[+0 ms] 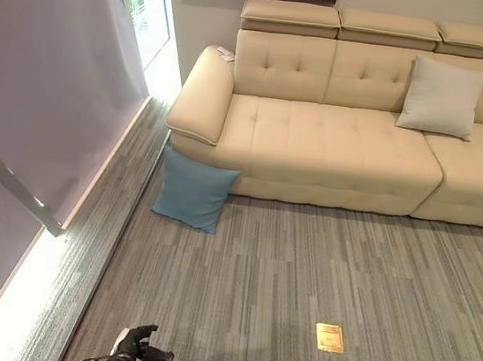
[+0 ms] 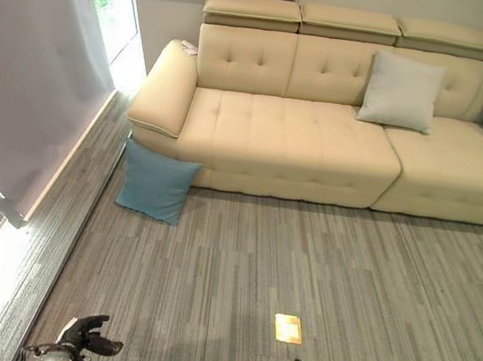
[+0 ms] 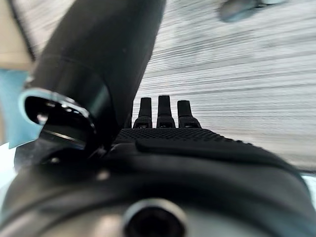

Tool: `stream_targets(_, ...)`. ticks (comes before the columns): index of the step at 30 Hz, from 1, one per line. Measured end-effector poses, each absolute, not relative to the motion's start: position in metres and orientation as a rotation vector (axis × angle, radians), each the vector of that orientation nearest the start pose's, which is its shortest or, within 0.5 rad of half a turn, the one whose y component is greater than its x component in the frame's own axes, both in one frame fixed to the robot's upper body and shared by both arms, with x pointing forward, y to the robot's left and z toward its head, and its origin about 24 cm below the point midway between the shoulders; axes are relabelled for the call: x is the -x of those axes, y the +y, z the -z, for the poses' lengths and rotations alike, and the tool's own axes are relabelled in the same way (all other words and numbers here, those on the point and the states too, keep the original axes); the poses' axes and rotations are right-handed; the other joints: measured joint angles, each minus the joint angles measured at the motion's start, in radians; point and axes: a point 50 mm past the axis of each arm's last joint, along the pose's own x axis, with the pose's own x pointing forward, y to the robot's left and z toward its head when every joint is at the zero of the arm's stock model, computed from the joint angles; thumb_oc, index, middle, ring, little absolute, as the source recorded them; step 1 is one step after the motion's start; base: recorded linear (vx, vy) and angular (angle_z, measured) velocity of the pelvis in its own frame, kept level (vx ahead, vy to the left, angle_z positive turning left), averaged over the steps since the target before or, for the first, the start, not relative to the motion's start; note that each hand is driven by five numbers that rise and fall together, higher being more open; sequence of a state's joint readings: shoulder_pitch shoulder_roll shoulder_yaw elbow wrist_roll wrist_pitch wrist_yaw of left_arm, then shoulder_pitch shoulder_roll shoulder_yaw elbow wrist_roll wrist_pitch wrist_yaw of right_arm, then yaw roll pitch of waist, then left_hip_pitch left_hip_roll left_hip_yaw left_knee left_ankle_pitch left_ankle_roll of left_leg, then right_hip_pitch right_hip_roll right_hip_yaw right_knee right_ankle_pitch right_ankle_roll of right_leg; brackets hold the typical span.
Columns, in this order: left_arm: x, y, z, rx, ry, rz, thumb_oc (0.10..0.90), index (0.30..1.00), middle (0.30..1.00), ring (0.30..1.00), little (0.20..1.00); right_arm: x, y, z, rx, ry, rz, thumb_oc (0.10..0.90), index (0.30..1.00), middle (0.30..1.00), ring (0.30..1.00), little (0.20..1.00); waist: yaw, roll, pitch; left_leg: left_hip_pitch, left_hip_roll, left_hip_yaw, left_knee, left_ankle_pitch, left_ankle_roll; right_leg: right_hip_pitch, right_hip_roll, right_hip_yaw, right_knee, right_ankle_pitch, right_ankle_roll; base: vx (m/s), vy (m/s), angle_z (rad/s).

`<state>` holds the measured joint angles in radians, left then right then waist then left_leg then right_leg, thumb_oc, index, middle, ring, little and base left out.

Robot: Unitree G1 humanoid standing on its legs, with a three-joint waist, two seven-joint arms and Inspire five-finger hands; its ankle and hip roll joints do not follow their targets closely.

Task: Pick up all the scattered cushions and arrange them neatly on the sofa.

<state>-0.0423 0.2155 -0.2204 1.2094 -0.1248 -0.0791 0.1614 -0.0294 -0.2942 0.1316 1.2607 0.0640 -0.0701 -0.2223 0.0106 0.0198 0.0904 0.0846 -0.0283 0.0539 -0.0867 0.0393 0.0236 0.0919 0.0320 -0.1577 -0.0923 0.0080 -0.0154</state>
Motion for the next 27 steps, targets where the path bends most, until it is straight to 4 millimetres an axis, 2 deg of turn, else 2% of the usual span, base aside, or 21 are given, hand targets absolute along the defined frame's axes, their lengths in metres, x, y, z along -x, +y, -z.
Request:
stream_targets(8,-0.098,0.222,0.160,-0.298,1.141,-0.156,0.800,0.900,0.900,0.900,0.900,-0.083,-0.267,0.153,0.423,1.189,0.295,0.800,0.900,0.900,0.900,0.900,0.002,0.000,0.000,-0.001,0.000,-0.002,0.000,0.000,-0.001,0.000,0.000,-0.001,-0.005,-0.002,0.002,0.00,-0.008,0.00)
stream_targets(23,-0.091,0.220,0.163,-0.285,1.172,-0.164,0.800,0.900,0.900,0.900,0.900,-0.091,-0.265,0.152,0.433,1.169,0.276,0.800,0.900,0.900,0.900,0.900,0.006,0.009,0.004,-0.015,0.002,-0.011,0.014,0.002,-0.004,-0.003,0.002,-0.010,-0.006,-0.003,-0.003,0.00,-0.035,0.02)
stream_targets(27,-0.091,0.217,0.164,-0.278,1.170,-0.159,0.800,0.900,0.900,0.900,0.900,-0.095,-0.264,0.151,0.433,1.158,0.274,0.800,0.900,0.900,0.900,0.900,0.011,0.015,0.015,-0.049,0.000,-0.034,0.043,0.005,-0.009,-0.010,0.002,-0.029,0.002,-0.001,-0.006,-0.09,-0.054,0.17)
